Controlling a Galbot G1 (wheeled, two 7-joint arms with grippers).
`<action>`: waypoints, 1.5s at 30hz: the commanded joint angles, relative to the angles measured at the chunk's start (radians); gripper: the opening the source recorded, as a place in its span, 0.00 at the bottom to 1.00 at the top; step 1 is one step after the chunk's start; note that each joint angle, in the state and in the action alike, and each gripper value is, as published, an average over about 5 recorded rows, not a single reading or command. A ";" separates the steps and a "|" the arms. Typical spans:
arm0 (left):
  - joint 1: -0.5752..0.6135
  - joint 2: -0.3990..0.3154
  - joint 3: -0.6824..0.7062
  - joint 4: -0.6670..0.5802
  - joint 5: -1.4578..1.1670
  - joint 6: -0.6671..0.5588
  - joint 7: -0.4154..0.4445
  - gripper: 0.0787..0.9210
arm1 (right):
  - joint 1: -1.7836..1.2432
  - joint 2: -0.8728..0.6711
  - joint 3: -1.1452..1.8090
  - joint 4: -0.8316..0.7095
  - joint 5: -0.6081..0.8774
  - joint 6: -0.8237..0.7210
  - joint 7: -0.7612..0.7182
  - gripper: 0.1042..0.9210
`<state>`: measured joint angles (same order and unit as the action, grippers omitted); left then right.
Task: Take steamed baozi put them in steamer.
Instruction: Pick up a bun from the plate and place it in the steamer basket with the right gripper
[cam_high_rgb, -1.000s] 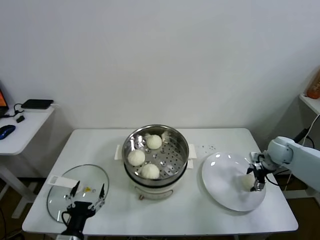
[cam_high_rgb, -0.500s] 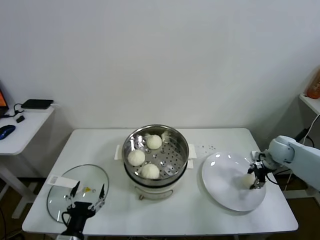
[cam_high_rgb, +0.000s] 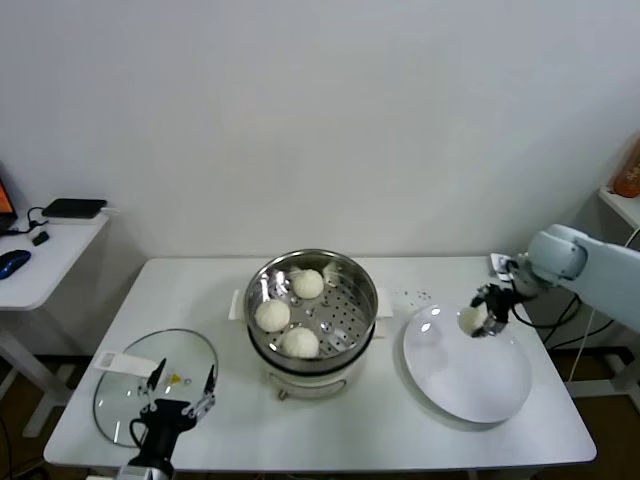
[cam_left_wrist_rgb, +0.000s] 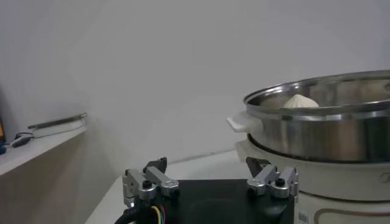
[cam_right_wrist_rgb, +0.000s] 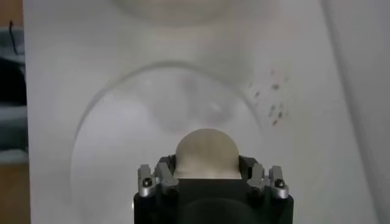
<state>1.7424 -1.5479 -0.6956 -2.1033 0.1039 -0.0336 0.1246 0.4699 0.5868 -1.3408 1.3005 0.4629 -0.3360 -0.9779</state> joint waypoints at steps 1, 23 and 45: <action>0.001 0.004 0.005 0.001 0.001 -0.001 0.000 0.88 | 0.487 0.215 -0.307 0.042 0.449 -0.032 0.023 0.69; -0.003 0.002 0.004 -0.020 0.007 0.000 -0.001 0.88 | 0.391 0.648 -0.272 -0.031 0.515 -0.049 0.043 0.69; -0.005 0.001 0.002 -0.005 0.003 -0.006 -0.002 0.88 | 0.254 0.568 -0.320 -0.014 0.394 -0.063 0.071 0.69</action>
<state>1.7381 -1.5460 -0.6949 -2.1116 0.1080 -0.0380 0.1221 0.7688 1.1614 -1.6437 1.2817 0.8953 -0.3957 -0.9166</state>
